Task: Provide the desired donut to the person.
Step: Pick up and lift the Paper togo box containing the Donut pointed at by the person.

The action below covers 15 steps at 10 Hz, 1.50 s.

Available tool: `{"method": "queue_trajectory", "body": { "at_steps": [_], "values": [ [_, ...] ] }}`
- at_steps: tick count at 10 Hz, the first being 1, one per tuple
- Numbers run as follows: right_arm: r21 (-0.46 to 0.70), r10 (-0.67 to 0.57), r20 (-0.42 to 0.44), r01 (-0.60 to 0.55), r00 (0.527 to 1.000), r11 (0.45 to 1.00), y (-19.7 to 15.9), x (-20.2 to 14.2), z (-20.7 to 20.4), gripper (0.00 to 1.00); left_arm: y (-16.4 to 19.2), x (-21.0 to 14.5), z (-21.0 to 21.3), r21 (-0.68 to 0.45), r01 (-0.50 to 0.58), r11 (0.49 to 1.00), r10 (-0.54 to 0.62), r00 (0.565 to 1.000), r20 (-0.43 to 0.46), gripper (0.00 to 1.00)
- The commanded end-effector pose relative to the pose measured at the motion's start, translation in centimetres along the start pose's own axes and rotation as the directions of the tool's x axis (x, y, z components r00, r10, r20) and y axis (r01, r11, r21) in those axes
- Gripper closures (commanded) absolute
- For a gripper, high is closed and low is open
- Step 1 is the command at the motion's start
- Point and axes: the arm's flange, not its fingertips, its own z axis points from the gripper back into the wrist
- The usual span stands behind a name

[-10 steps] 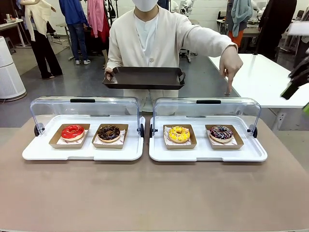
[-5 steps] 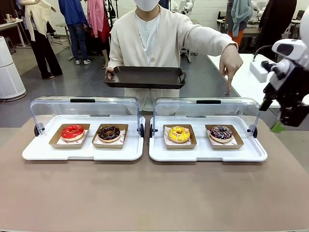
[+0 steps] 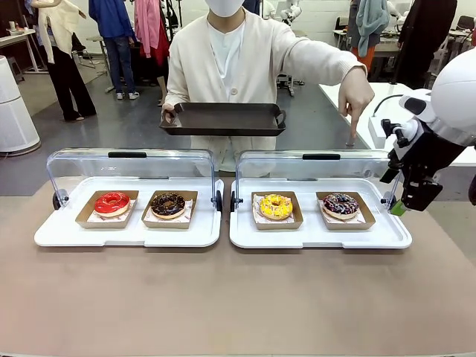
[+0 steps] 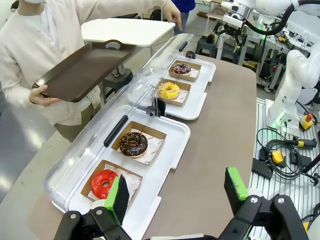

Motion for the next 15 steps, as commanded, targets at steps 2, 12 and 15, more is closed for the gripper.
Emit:
{"method": "queue_trajectory", "body": {
  "at_steps": [2,12,15],
  "values": [
    [-0.027,0.011,-0.015,-0.011,1.0,1.0,0.5,0.6,1.2,0.0,0.1,0.0,0.0,-0.003,0.023,1.0,-0.023,1.0,0.017,0.0],
    [0.12,0.036,-0.081,-0.026,0.996,0.992,-3.8,2.4,-7.2,0.0,0.1,0.0,0.0,-0.003,0.023,1.0,-0.023,1.0,0.017,0.0],
    [0.122,0.047,-0.087,-0.036,0.995,0.992,-5.6,3.4,-10.8,0.0,0.1,0.0,0.0,-0.003,0.023,1.0,-0.023,1.0,0.017,0.0]
  ]
}}
